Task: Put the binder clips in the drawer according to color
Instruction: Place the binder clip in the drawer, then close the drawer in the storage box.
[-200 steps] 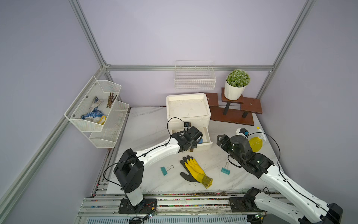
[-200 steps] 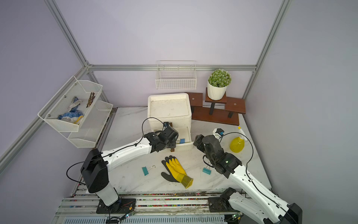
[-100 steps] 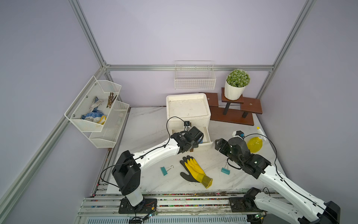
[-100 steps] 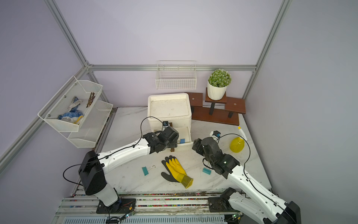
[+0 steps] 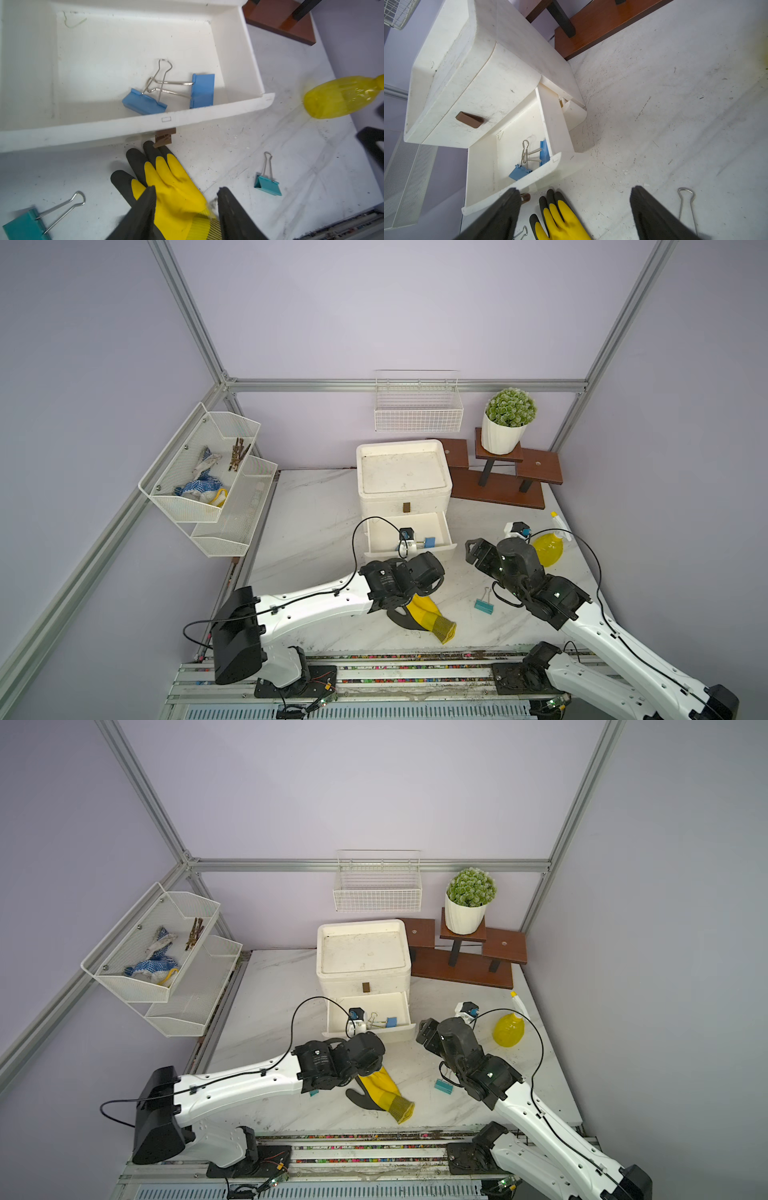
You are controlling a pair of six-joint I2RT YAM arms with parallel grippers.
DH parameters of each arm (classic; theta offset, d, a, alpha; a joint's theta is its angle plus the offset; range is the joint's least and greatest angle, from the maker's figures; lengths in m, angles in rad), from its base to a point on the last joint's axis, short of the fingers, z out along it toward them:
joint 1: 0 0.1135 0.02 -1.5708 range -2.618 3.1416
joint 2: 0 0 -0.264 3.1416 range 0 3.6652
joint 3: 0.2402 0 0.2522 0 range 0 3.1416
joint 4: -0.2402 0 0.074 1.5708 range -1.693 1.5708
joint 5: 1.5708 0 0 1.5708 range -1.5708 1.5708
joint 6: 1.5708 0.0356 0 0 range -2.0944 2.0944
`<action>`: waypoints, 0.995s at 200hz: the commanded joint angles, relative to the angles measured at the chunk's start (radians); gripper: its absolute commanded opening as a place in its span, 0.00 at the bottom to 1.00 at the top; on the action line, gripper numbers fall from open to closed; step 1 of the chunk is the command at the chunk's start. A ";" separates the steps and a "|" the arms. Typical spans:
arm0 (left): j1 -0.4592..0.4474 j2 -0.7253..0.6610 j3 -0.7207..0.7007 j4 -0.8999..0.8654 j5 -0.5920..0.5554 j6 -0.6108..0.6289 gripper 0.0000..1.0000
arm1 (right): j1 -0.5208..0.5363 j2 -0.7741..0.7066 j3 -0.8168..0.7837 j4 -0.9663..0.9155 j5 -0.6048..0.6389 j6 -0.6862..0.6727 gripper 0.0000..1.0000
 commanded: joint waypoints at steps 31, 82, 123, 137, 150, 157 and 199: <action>-0.020 0.092 -0.026 0.146 -0.111 -0.082 0.57 | -0.010 -0.041 -0.002 -0.035 0.024 -0.015 0.89; -0.061 0.180 -0.042 0.225 -0.349 -0.053 0.56 | -0.013 -0.018 -0.005 -0.032 0.015 -0.010 0.88; -0.054 0.223 -0.020 0.199 -0.411 -0.058 0.52 | -0.016 -0.018 0.000 -0.031 0.017 -0.016 0.89; -0.044 0.225 -0.023 0.199 -0.409 -0.058 0.51 | -0.017 -0.012 0.002 -0.032 0.013 -0.016 0.89; -0.037 0.224 -0.032 0.218 -0.402 -0.044 0.50 | -0.017 -0.007 0.004 -0.030 0.014 -0.015 0.89; -0.032 0.224 -0.039 0.236 -0.398 -0.028 0.48 | -0.017 -0.006 0.004 -0.029 0.014 -0.013 0.88; -0.005 0.216 -0.063 0.333 -0.373 0.082 0.26 | -0.019 -0.004 0.001 -0.026 0.015 -0.010 0.88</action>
